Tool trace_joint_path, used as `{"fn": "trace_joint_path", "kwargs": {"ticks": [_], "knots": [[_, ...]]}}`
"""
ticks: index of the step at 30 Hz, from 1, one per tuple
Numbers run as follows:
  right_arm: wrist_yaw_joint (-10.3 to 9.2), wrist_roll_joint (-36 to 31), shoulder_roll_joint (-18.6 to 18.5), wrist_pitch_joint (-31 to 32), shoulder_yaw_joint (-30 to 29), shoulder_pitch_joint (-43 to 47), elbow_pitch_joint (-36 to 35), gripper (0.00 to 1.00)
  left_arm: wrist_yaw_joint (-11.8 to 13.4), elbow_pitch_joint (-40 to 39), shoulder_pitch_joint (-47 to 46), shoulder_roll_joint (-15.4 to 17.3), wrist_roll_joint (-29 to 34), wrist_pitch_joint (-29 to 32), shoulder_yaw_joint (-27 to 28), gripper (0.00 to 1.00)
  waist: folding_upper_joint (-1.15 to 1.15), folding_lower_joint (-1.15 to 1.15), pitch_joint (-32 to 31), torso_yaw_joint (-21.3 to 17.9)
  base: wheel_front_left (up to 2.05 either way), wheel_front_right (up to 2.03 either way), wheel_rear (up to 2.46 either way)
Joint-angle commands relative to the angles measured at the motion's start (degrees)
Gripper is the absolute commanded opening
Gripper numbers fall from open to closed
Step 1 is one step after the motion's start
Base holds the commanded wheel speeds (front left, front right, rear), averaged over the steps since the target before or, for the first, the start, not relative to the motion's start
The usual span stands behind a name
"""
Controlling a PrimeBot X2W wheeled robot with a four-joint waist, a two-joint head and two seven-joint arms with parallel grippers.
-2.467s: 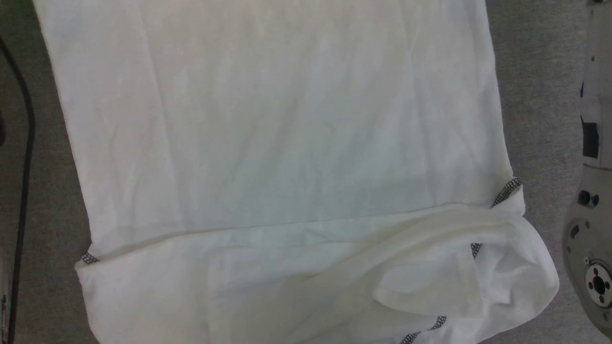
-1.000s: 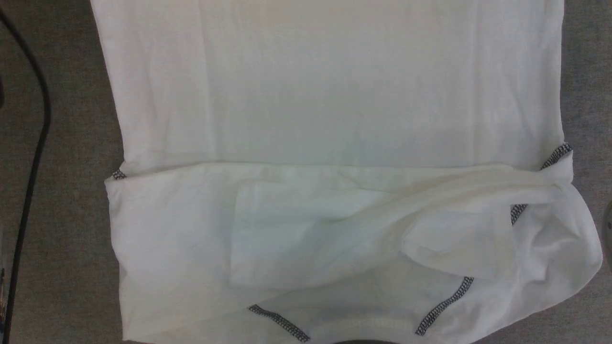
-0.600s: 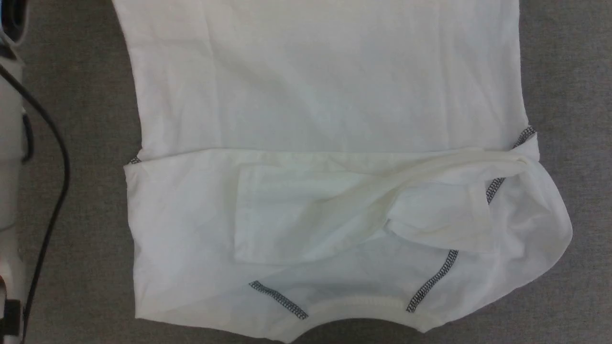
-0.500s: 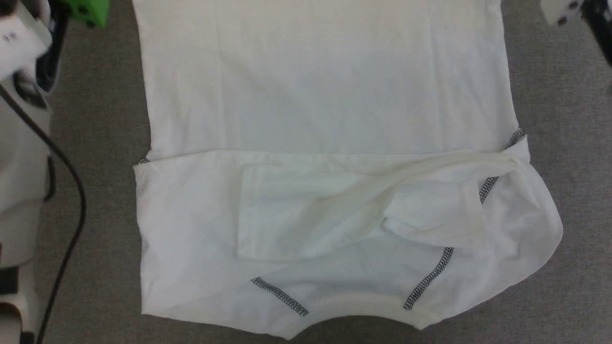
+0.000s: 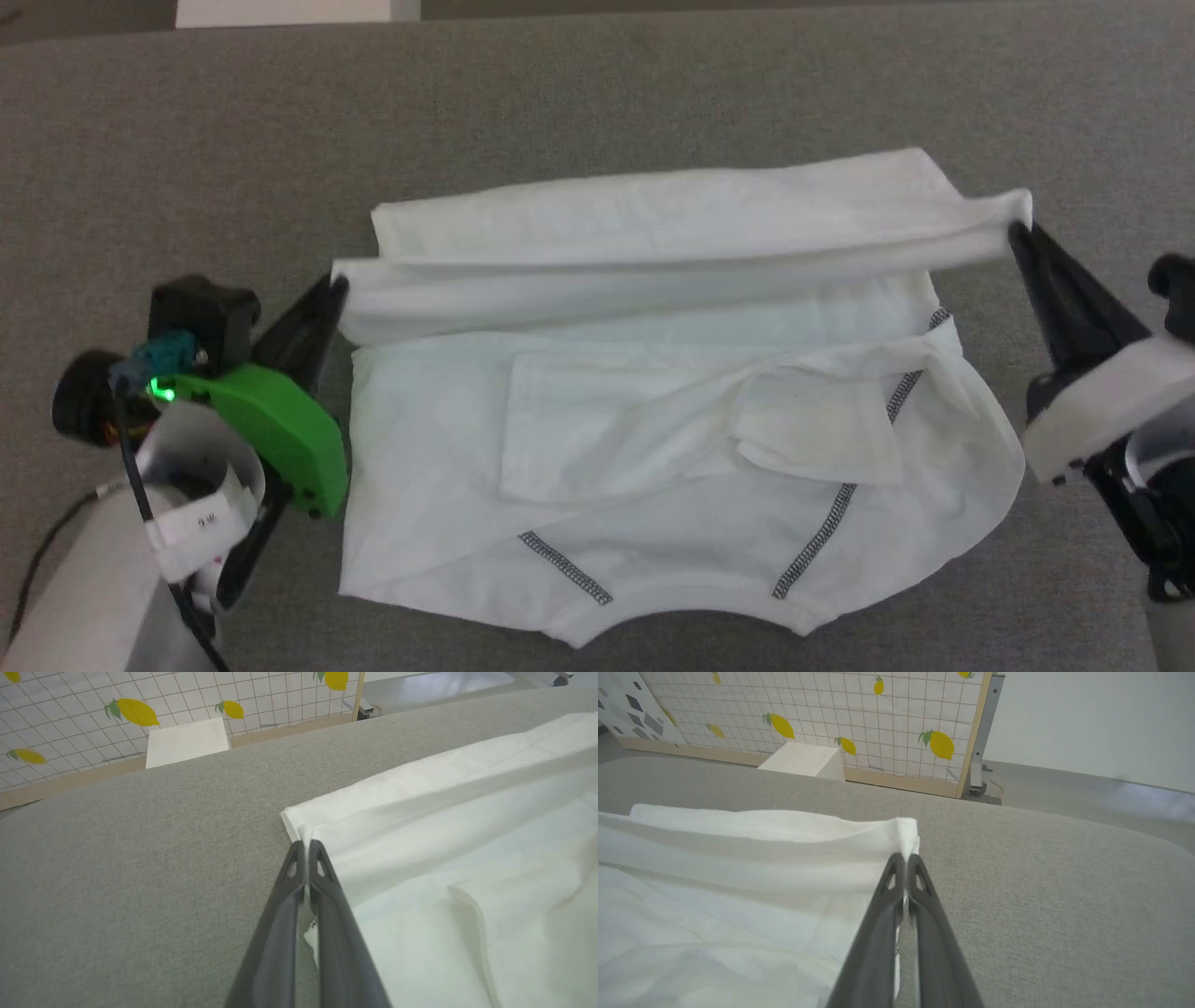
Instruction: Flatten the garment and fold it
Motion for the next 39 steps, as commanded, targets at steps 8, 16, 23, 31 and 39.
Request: {"fn": "trace_joint_path", "kwargs": {"ticks": [8,16,23,31,39], "knots": [[-0.10,-1.8,5.8,6.6,-7.7,17.4,-8.6,0.00,2.4,-4.4,15.6,0.7,-4.7,1.8,-0.7,0.00,0.00,0.01,-8.3,2.0,0.00,0.00,0.00],[-0.10,-3.7,9.7,10.4,-9.1,26.3,-7.0,0.00,1.3,-2.2,21.3,-0.5,-6.4,1.4,-3.6,0.00,0.00,0.01,-9.3,2.4,0.00,0.00,0.00],[-0.10,-5.2,11.4,12.0,-8.2,27.9,-0.9,0.00,0.2,3.3,22.0,-1.7,-6.3,0.5,-5.8,0.00,0.00,0.01,-9.7,2.2,0.00,0.00,0.00],[-0.10,-5.2,12.3,15.6,-9.8,29.3,-0.8,1.00,0.9,6.9,23.0,-2.6,-7.2,0.4,-6.2,1.00,0.00,0.01,-11.3,2.5,0.00,0.00,0.00],[-0.10,-3.7,13.9,16.7,-14.1,29.5,-6.9,1.00,3.9,3.8,24.0,-4.1,-7.7,-6.0,-2.2,1.00,0.00,0.01,-13.3,3.4,0.00,0.00,0.00]]}}
